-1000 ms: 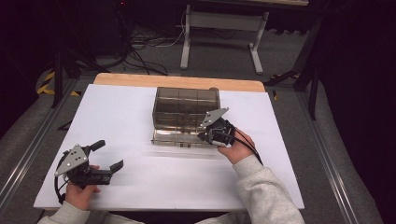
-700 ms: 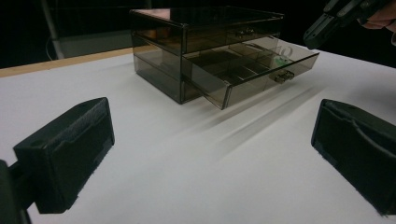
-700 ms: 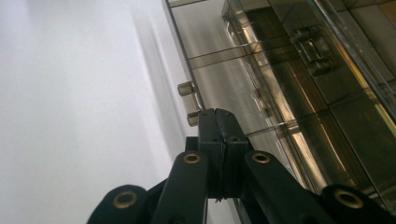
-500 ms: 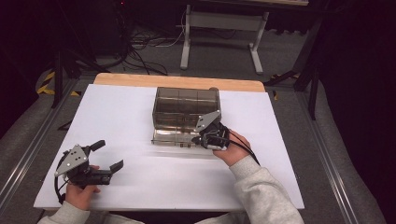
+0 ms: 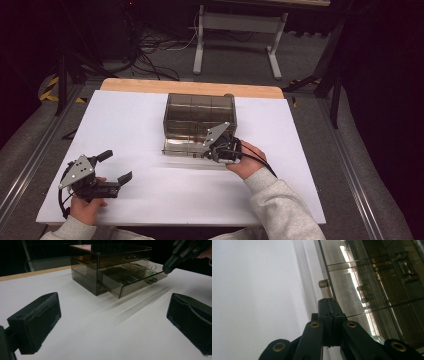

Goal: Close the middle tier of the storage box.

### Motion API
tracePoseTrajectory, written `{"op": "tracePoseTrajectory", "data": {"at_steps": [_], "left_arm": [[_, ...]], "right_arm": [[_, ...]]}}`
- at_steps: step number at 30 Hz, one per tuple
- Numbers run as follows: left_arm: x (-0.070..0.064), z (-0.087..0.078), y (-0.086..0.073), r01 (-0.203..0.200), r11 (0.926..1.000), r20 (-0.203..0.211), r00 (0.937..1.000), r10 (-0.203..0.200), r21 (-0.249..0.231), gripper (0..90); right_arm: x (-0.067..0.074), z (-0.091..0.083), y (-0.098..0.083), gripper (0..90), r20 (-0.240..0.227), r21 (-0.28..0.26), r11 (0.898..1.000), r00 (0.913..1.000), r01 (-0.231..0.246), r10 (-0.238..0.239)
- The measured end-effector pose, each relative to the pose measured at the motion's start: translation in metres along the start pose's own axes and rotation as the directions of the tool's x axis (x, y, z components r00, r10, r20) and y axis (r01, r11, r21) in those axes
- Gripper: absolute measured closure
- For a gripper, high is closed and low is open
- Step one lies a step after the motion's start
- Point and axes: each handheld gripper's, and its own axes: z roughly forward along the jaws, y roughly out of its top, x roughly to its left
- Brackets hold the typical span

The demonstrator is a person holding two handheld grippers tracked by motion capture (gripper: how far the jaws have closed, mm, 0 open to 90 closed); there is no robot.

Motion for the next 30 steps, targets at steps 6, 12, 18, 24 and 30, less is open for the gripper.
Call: {"op": "tracePoseTrajectory", "data": {"at_steps": [6,12,18,24,30], "left_arm": [[0.0,0.0,0.0,-0.003,1.0,0.002,1.0,0.003,0.001,0.3],[0.0,0.0,0.0,-0.002,1.0,0.002,1.0,0.002,0.001,0.3],[0.0,0.0,0.0,0.004,1.0,0.002,1.0,-0.004,-0.003,0.3],[-0.001,0.0,0.0,0.009,1.0,0.003,1.0,-0.009,-0.004,0.3],[-0.001,0.0,0.0,0.01,0.9999,0.004,0.9999,-0.01,-0.004,0.3]], "right_arm": [[0.001,0.007,-0.001,90.0,-0.01,0.039,0.999,0.9999,0.014,-0.014],[0.001,0.013,-0.001,90.0,-0.015,0.069,0.997,0.9996,0.025,-0.024],[0.001,0.017,-0.001,90.0,-0.016,0.089,0.996,0.9995,0.029,-0.027],[0.001,0.023,-0.001,90.0,-0.017,0.112,0.993,0.9995,0.027,-0.025],[0.0,0.03,-0.002,90.0,-0.012,0.14,0.99,0.9994,0.033,-0.031]]}}
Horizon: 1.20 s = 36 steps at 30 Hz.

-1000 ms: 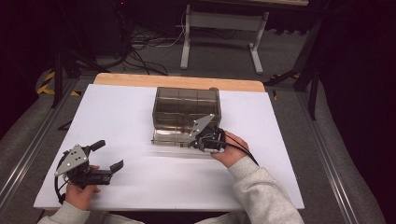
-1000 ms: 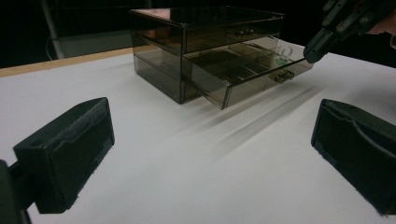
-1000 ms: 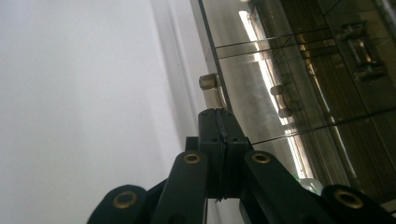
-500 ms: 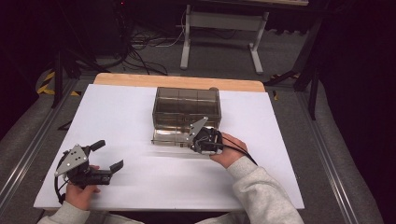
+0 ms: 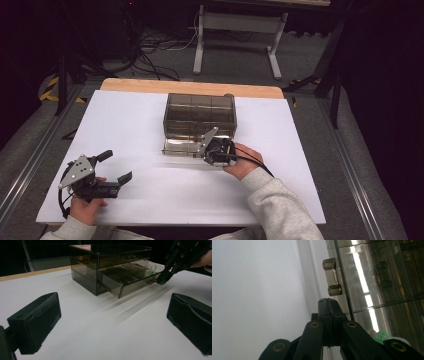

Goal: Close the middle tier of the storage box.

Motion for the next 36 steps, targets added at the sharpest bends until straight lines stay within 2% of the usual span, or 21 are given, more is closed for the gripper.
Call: {"op": "tracePoseTrajectory", "data": {"at_steps": [21,36], "left_arm": [[0.0009,-0.0003,0.0002,-0.008,1.0,0.001,1.0,0.008,0.002,0.3],[0.0013,-0.0003,0.0003,-0.013,0.9999,-0.002,0.9999,0.013,0.004,0.3]], "right_arm": [[-0.0001,0.002,0.002,90.0,0.014,-0.004,1.0,0.9999,-0.008,0.008],[-0.0076,-0.0006,0.0014,90.0,0.07,-0.043,0.998,0.9961,-0.05,0.052]]}}
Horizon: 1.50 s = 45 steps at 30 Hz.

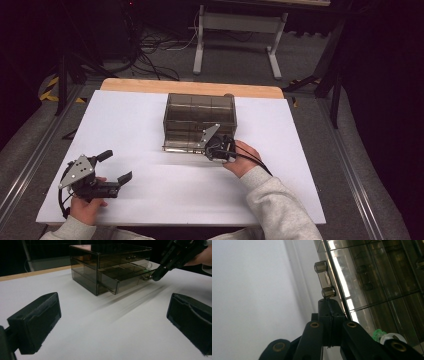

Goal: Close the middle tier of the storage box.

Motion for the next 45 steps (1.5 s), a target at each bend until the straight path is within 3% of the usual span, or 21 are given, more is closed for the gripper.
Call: {"op": "tracePoseTrajectory", "data": {"at_steps": [20,45], "left_arm": [[0.0,0.0,0.0,0.006,1.0,0.001,1.0,-0.006,-0.006,0.3],[0.0,-0.001,0.0,0.005,0.9999,-0.003,1.0,-0.005,-0.009,0.3]], "right_arm": [[-0.014,0.004,-0.001,90.0,0.058,-0.039,0.997,0.9959,-0.068,0.07],[-0.028,0.013,-0.003,90.0,0.143,-0.105,0.986,0.9796,-0.127,0.141]]}}
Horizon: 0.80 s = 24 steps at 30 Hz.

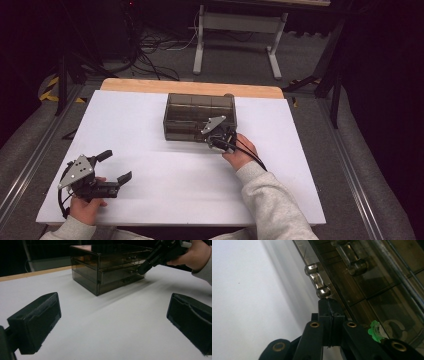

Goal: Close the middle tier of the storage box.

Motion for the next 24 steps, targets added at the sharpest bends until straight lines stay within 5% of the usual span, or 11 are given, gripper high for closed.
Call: {"op": "tracePoseTrajectory", "data": {"at_steps": [14,24], "left_arm": [[0.0001,-0.0002,0.0,0.0,1.0,0.0,1.0,0.0,-0.001,0.3],[0.0003,0.0,0.0,0.003,1.0,0.001,1.0,-0.003,-0.003,0.3]], "right_arm": [[-0.002,0.0092,0.0007,90.0,0.065,-0.017,0.999,0.9971,-0.039,0.04],[-0.0033,0.0089,-0.0001,90.0,0.063,-0.019,0.998,0.9962,-0.059,0.06]]}}
